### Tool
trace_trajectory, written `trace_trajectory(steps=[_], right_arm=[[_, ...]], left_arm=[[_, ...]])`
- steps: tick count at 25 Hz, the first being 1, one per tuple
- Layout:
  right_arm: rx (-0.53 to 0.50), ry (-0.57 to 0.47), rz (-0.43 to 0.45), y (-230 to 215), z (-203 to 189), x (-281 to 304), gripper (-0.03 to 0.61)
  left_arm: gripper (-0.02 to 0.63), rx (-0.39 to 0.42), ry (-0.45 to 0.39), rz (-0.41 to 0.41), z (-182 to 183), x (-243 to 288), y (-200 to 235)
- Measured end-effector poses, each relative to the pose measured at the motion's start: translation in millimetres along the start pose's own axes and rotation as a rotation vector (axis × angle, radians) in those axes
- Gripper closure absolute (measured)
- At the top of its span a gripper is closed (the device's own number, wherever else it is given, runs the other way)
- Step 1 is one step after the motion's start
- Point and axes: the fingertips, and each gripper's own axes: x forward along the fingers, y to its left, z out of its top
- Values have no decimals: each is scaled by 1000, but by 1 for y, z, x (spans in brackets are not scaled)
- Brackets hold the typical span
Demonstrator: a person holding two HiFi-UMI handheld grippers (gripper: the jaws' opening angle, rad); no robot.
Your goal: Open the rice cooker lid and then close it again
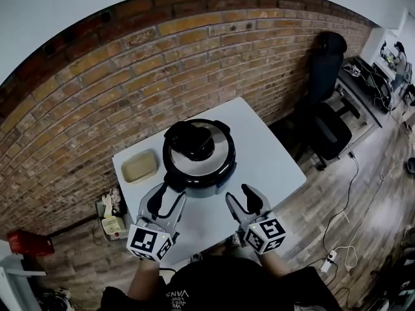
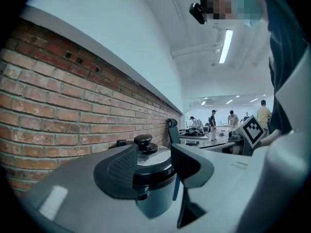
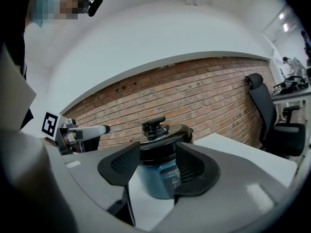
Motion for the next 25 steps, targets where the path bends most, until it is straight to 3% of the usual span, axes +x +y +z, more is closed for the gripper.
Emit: trace_trajectory(steps=[5, 9, 12, 16, 25], right_arm=[[-19, 31, 107, -29, 16, 22, 357], [-29, 49, 179, -44, 21, 33, 357], [-39, 64, 223, -53, 21, 34, 357], [-49, 74, 261, -61, 23, 35, 357], [-41, 71, 268, -83, 25, 34, 357]], left_arm=[[420, 0, -12, 94, 7, 29, 2], [392, 65, -10, 119, 12, 55, 6], [358, 117, 10, 103, 15, 78, 10], [331, 119, 45, 74, 13, 108, 18], [273, 147, 179, -5, -4, 155, 29]])
